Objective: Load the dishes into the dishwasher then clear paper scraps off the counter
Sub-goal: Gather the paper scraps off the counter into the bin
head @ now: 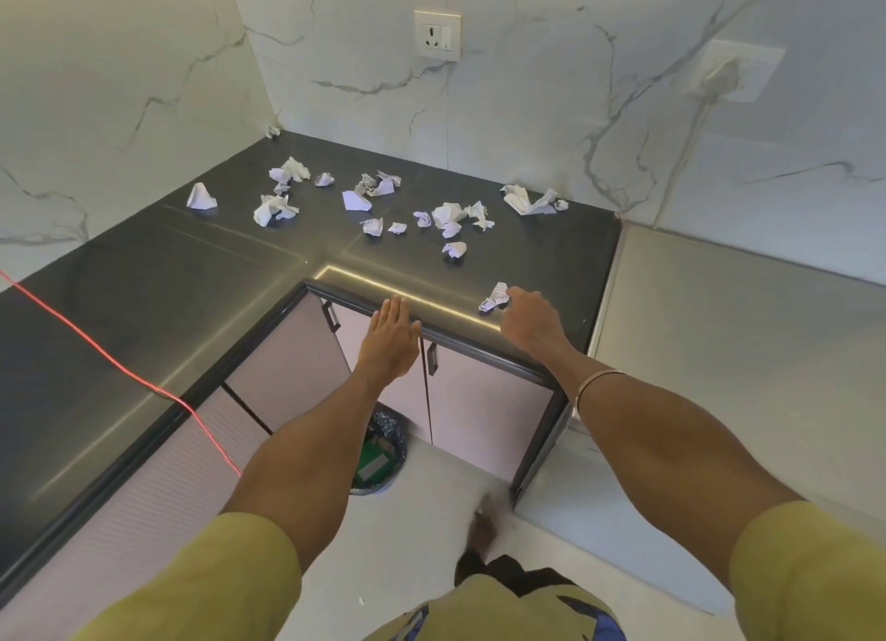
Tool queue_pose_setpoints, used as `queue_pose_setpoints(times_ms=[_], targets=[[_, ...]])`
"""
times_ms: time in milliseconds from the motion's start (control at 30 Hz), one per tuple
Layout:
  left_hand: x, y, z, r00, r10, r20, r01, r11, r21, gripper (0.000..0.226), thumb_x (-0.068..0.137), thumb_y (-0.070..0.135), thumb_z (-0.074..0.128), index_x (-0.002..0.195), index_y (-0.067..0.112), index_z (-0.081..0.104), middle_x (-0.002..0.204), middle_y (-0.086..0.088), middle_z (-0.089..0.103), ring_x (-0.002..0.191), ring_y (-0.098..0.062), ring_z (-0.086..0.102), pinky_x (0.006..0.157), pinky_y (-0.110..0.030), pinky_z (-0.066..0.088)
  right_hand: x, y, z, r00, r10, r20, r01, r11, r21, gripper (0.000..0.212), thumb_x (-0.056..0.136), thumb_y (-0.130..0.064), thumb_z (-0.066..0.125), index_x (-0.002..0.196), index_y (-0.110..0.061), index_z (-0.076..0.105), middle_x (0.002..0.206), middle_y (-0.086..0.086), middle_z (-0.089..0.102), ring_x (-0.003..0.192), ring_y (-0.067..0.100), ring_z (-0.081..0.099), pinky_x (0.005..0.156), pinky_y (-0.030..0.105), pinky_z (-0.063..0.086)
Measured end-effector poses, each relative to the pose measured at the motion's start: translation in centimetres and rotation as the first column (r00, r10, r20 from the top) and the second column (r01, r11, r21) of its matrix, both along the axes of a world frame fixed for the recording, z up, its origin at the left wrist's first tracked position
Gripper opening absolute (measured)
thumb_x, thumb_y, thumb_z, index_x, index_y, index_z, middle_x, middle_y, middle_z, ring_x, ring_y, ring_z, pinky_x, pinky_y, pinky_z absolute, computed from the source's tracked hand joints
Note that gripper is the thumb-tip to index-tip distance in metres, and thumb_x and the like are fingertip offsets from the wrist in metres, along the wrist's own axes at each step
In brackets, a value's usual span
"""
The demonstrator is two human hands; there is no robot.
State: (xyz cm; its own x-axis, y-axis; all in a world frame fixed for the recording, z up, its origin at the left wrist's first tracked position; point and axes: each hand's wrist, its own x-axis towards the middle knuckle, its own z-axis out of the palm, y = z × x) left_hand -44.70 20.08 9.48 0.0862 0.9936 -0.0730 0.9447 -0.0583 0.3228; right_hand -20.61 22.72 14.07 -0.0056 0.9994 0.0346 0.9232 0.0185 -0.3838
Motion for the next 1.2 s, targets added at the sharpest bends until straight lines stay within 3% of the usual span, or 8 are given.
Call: queue_pose_setpoints(times_ms=[167,300,400,600,767,900,1067,1200], targets=[[-0.6,4.1,-0.8,1.0,0.003,0.018,-0.003,1.0,-0.001,0.058,0.108,0.034,0.015,0.156,0.003,0.003,0.165,-0.012,0.001,0.152,-0.024,-0.002,0.124,-0.037,0.0,-0.8,4.4,-0.9,0.999,0.026,-0.031,-0.028,0.998,-0.061,0.038,0.087,-0.025,0.059,0.12,-0.006,0.056,0.12,0.017,0.056,0.11,0.037,0.056,0.089,0.042,0.049],[-0.6,8.5,-0.3,0.999,-0.027,0.025,0.026,0.999,0.03,0.057,0.108,0.032,0.018,0.156,0.003,0.007,0.164,-0.013,0.004,0.152,-0.024,0.002,0.123,-0.036,0.002,-1.1,8.1,-2.9,1.0,-0.01,-0.026,0.005,0.984,-0.18,0.073,0.085,-0.044,0.067,0.143,-0.012,0.037,0.143,0.018,0.036,0.129,0.037,0.041,0.101,0.047,0.044],[-0.2,11.8,-0.2,0.999,-0.048,0.022,0.046,0.995,0.09,0.057,0.108,0.031,0.021,0.156,0.003,0.011,0.164,-0.015,0.006,0.152,-0.025,0.004,0.123,-0.035,0.004,-0.8,10.0,-4.9,1.0,0.017,-0.011,-0.019,0.966,-0.26,0.085,0.077,-0.05,0.075,0.144,-0.014,0.037,0.144,0.017,0.032,0.131,0.036,0.04,0.103,0.046,0.045],[2.1,16.1,-0.6,0.994,-0.029,0.102,0.022,0.997,0.07,0.055,0.107,0.031,0.023,0.155,0.003,0.019,0.164,-0.014,0.013,0.152,-0.025,0.011,0.122,-0.036,0.01,0.8,12.0,-7.7,0.986,0.081,-0.146,-0.108,0.976,-0.189,0.057,0.072,-0.035,0.083,0.121,-0.017,0.06,0.113,0.007,0.046,0.107,0.027,0.05,0.086,0.028,0.042],[4.5,16.5,-2.1,0.973,-0.035,0.226,-0.013,0.978,0.208,0.044,0.106,0.032,0.028,0.139,0.011,0.05,0.147,-0.007,0.05,0.131,-0.026,0.051,0.107,-0.045,0.043,1.8,13.7,-7.9,0.969,0.115,-0.219,-0.129,0.99,-0.049,0.016,0.082,-0.013,0.071,0.097,-0.017,0.073,0.094,0.003,0.055,0.08,0.021,0.059,0.072,0.029,0.049],[4.6,17.8,-3.9,0.966,-0.088,0.241,0.022,0.964,0.265,0.043,0.104,0.038,0.023,0.104,0.013,0.058,0.097,-0.003,0.065,0.081,-0.026,0.064,0.077,-0.044,0.054,1.7,14.6,-7.8,0.973,0.116,-0.199,-0.117,0.993,0.003,0.018,0.086,-0.005,0.061,0.091,-0.015,0.075,0.089,0.004,0.061,0.076,0.02,0.059,0.07,0.031,0.051],[4.4,19.5,-4.1,0.947,0.05,0.318,-0.128,0.964,0.231,0.031,0.104,0.027,0.034,0.093,0.011,0.057,0.094,-0.002,0.057,0.082,-0.022,0.055,0.079,-0.041,0.051,1.4,15.4,-7.6,0.98,0.108,-0.167,-0.108,0.994,0.008,0.022,0.095,-0.007,0.056,0.102,-0.015,0.075,0.091,0.005,0.064,0.079,0.02,0.06,0.072,0.033,0.053],[3.9,20.3,-3.7,0.809,0.298,0.506,-0.325,0.945,-0.036,0.037,0.103,0.03,0.036,0.088,0.01,0.063,0.089,-0.005,0.064,0.085,-0.025,0.061,0.082,-0.04,0.049,0.6,16.5,-7.0,0.982,0.108,-0.158,-0.107,0.994,0.011,0.031,0.09,0.002,0.054,0.108,-0.017,0.071,0.093,0.005,0.062,0.082,0.023,0.06,0.072,0.028,0.048]])
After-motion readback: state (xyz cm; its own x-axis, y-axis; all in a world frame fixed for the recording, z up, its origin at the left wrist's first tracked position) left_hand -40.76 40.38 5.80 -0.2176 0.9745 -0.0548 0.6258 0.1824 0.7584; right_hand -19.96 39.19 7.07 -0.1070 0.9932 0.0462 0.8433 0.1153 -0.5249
